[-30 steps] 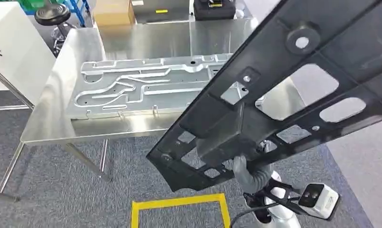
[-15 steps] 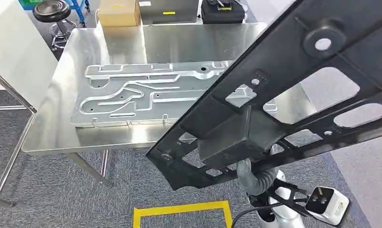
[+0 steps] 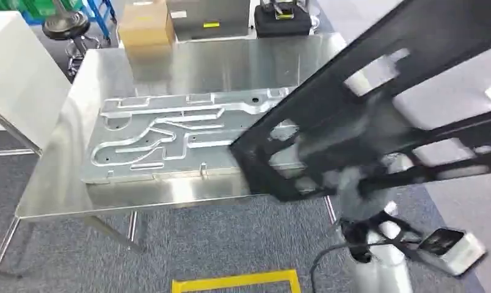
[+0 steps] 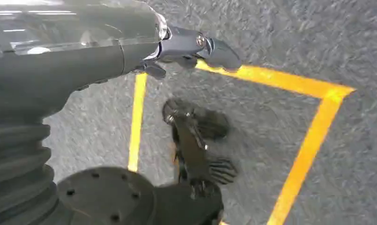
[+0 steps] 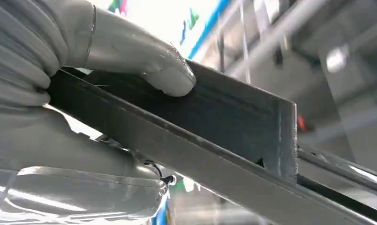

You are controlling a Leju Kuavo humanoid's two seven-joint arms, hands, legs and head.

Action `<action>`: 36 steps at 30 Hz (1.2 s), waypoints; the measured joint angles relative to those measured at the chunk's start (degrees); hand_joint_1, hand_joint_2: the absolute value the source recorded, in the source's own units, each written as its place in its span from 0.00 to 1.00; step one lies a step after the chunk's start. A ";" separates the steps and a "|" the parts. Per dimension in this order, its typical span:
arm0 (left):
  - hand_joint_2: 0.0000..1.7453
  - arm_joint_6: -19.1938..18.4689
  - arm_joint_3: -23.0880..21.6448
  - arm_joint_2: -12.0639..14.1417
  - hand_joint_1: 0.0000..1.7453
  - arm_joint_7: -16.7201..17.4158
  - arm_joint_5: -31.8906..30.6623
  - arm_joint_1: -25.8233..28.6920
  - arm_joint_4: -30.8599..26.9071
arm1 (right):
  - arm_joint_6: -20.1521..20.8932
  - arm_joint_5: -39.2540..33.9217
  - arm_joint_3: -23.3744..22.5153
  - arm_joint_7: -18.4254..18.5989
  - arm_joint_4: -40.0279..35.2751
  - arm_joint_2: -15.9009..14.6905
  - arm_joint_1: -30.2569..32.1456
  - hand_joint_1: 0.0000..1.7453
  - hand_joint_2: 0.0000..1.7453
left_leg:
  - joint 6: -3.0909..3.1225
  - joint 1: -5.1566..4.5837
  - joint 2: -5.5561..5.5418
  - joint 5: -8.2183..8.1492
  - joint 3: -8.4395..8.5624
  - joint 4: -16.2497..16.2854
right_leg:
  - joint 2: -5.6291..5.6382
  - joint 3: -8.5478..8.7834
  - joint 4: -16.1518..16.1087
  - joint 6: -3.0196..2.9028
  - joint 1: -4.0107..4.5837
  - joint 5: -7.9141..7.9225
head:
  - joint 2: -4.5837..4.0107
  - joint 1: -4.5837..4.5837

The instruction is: Take the parts from the cabinet and place them on the table.

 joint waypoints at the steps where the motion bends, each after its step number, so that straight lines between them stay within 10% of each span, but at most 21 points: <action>1: 1.00 0.00 0.00 0.11 0.00 0.00 0.00 0.12 0.00 | -0.02 -0.33 -1.55 0.00 0.09 -0.02 -0.61 1.00 1.00 | -0.29 0.02 0.00 -1.88 -2.77 4.14 | 0.01 0.23 0.00 -0.04 0.05 -0.32 | 0.00 0.00; 4: 1.00 0.00 0.00 0.11 0.00 0.00 0.00 0.61 0.00 | -0.79 0.11 -4.10 0.00 0.33 -0.07 -1.16 1.00 1.00 | -0.27 0.01 0.00 -1.28 -6.39 6.38 | 0.17 1.52 0.07 -0.01 0.11 -1.31 | 0.00 0.00; 7: 1.00 0.07 0.13 0.20 0.00 -0.70 0.00 0.56 0.02 | -8.28 5.97 -6.42 0.04 1.12 -0.24 -3.47 1.00 1.00 | 0.68 -0.13 0.02 9.95 -2.68 -7.43 | 0.24 3.22 0.04 0.39 0.15 -2.56 | 0.00 0.00; 13: 1.00 0.02 0.20 0.48 0.00 -1.33 0.00 0.44 0.02 | -26.63 27.70 -8.71 8.33 9.47 -3.91 -13.14 1.00 1.00 | 2.36 -0.11 0.25 9.59 -1.83 -10.74 | 0.34 2.87 0.86 2.25 0.20 -3.84 | 0.00 0.00; 17: 1.00 -0.41 0.15 0.70 0.00 -1.36 0.00 -0.28 0.02 | -31.27 49.61 -4.94 17.45 23.32 -6.77 -24.43 1.00 1.00 | 2.86 -0.10 0.43 9.37 -1.67 -10.82 | 0.17 -5.62 16.22 3.26 -0.18 -10.18 | 0.00 0.02; 19: 1.00 -0.57 -0.04 0.76 0.00 -1.36 0.00 -0.48 0.02 | -32.17 57.22 -1.69 20.31 30.35 -7.65 -28.58 1.00 1.00 | 2.83 -0.01 0.37 9.20 -1.48 -10.77 | 0.10 -7.09 17.08 3.56 -0.62 -8.14 | 0.00 0.02; 22: 1.00 -1.07 -0.52 0.76 0.00 -1.36 0.00 -0.70 0.00 | -32.98 67.85 3.51 24.55 39.62 -7.82 -34.17 1.00 1.00 | 2.12 0.18 -0.13 8.53 -1.13 -10.18 | -0.06 -1.86 3.75 3.72 -1.21 0.38 | 0.00 0.02; 28: 1.00 -1.40 -1.68 1.05 0.00 -0.81 0.00 -0.98 0.00 | -31.47 83.52 15.12 29.88 58.19 -4.15 -42.83 1.00 1.00 | -0.01 0.18 -0.20 7.99 -1.72 -9.95 | 0.36 -0.88 0.67 1.36 -0.85 -0.21 | 0.00 0.00; 33: 1.00 -1.57 -2.16 1.07 0.00 -0.74 0.00 -1.29 0.00 | -30.60 86.35 22.27 28.07 70.34 1.40 -45.42 1.00 1.00 | -0.61 0.21 -0.05 1.37 -10.73 7.59 | 0.33 -0.21 0.67 0.16 -0.24 -0.76 | 0.00 0.00; 36: 1.00 -1.66 -2.40 1.09 0.00 -0.74 0.00 -1.16 0.00 | -30.60 86.64 24.93 26.93 75.04 3.59 -45.53 1.00 1.00 | -0.04 0.19 -0.05 7.30 -7.95 -0.18 | 0.32 0.39 0.71 0.11 0.17 -1.24 | 0.00 0.00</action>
